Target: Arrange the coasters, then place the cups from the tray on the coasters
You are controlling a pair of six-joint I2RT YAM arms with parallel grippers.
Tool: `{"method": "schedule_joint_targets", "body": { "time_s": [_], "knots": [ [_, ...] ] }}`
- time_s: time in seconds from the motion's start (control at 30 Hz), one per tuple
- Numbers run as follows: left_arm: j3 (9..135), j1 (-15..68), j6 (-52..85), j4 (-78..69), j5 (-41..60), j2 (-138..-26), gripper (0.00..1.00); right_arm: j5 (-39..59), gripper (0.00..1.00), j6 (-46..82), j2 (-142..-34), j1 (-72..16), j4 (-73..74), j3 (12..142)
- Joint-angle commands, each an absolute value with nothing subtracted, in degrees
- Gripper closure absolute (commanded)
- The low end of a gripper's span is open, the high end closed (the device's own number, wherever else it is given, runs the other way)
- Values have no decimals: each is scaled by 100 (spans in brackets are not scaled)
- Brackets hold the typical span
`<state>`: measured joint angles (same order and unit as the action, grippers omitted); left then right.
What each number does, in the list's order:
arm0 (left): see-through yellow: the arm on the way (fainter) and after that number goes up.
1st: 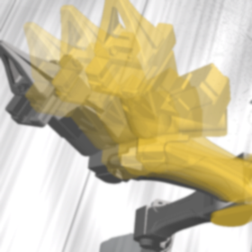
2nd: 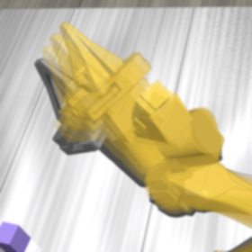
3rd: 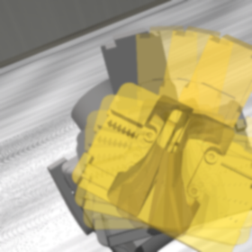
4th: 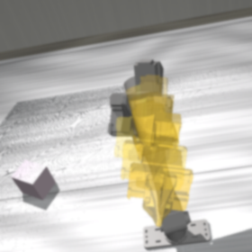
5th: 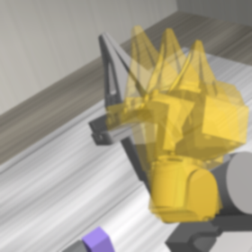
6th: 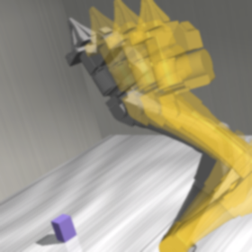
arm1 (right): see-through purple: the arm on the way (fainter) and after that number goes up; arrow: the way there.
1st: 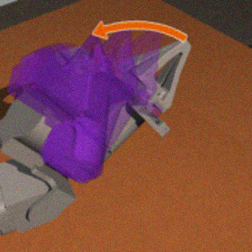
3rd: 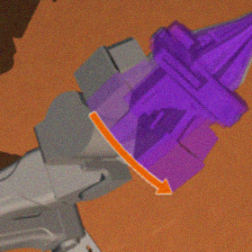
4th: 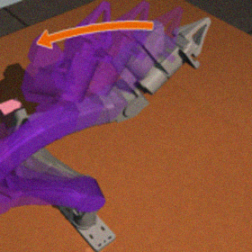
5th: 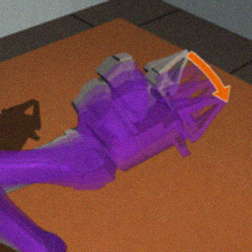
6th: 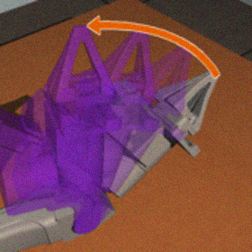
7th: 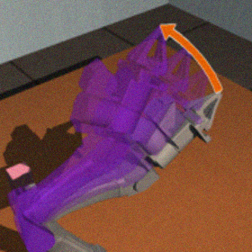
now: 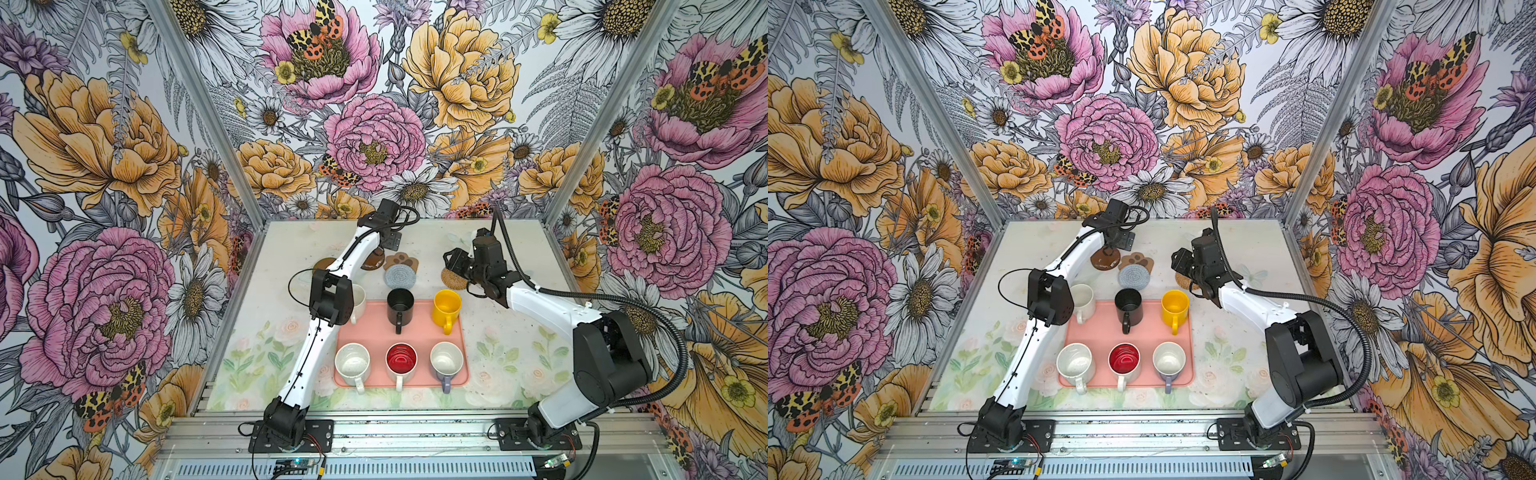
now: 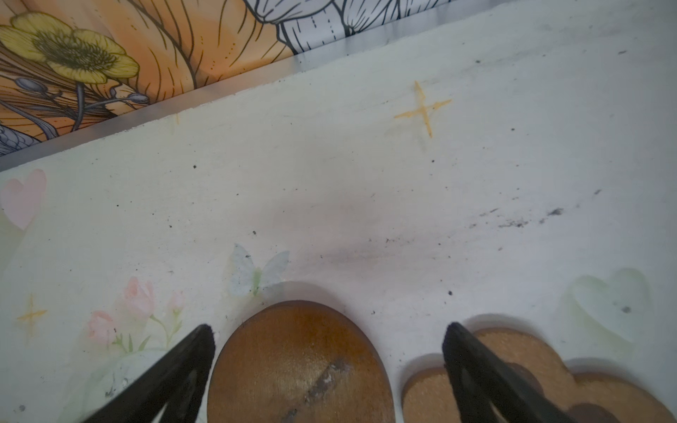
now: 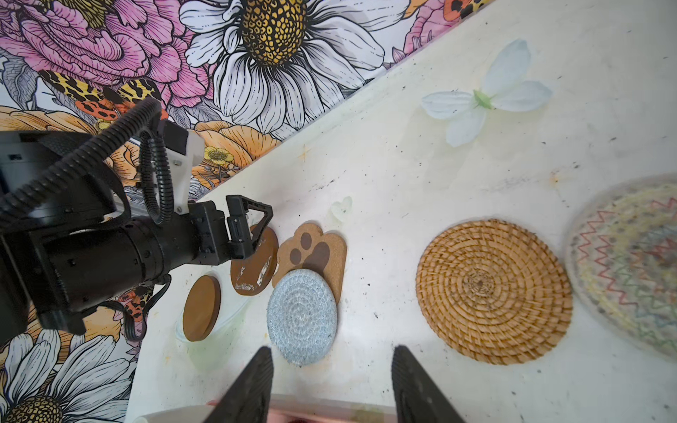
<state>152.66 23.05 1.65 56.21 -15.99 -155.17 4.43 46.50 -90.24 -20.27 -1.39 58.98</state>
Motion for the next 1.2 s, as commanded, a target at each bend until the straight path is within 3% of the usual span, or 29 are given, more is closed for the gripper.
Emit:
{"method": "schedule_joint_targets", "body": {
  "time_s": [0.0,0.27,0.83,1.17],
  "knots": [
    [15341,2165,356,5582,-1271,-15628,1,511,46,4563,-8788,-2036,-53,5845],
    [15215,2043,405,5581,-686,-15679,1,562,46,4529,-8791,-2004,-66,5823],
    [14500,2054,-71,5594,-691,-15563,1,725,46,4472,-8772,-1987,-63,5824],
    [13863,1976,-167,5616,-761,-15301,7,792,45,4481,-8813,-1994,-44,5823]
  ]
}}
